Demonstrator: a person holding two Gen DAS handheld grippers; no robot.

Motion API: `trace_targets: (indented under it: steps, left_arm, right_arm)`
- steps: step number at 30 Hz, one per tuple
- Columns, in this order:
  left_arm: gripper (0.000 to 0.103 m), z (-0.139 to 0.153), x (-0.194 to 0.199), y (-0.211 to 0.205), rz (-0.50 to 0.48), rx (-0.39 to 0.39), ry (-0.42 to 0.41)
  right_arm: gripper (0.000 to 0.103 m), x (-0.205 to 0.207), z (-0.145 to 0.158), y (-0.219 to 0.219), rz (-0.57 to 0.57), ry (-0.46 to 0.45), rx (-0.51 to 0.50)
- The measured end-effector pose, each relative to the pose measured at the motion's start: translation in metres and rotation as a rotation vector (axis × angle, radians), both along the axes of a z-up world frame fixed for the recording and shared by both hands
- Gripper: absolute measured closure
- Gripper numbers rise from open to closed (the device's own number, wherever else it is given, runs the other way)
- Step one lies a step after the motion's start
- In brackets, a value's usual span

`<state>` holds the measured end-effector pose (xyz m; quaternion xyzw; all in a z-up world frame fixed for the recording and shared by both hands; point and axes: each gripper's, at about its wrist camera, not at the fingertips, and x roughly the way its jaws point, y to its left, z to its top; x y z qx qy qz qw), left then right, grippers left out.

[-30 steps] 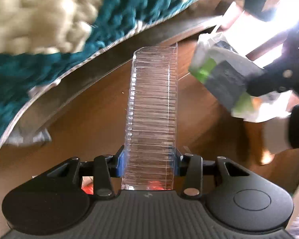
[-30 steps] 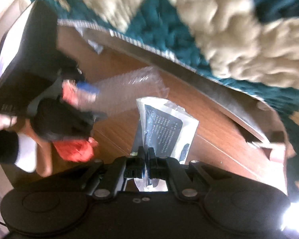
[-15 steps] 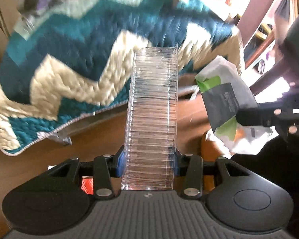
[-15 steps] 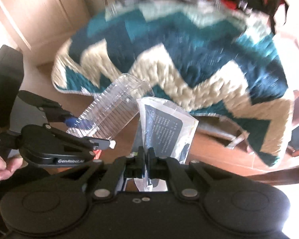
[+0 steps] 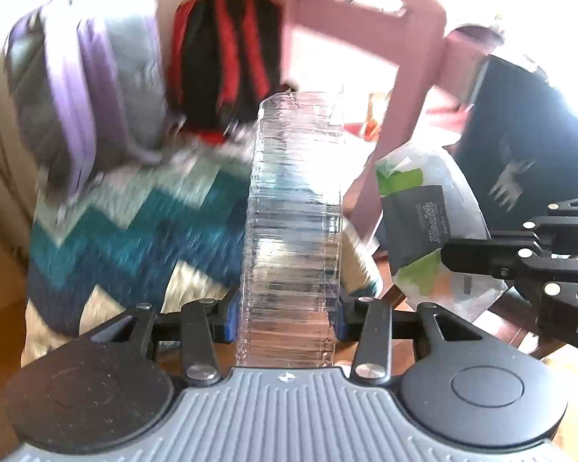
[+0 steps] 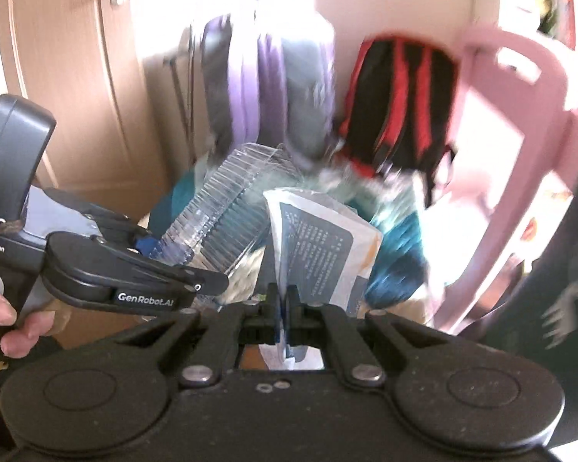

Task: Collect trash
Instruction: 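Lift the clear tray and white packet and carry them toward the teal bin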

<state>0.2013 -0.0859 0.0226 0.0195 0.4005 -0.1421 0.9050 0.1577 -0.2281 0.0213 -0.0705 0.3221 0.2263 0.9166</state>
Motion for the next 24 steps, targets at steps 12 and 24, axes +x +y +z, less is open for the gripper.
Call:
trace_targets:
  steps: [12,24]
  left_arm:
    - [0.06,0.112,0.011,-0.105,-0.164,-0.052,-0.151]
    - [0.06,0.151,0.044,-0.217,-0.311,-0.055,-0.172]
  right_arm:
    - [0.102,-0.021,0.101,-0.099,-0.202,-0.197,0.012]
    - [0.102,-0.021,0.119,-0.189,-0.413,-0.21,-0.033]
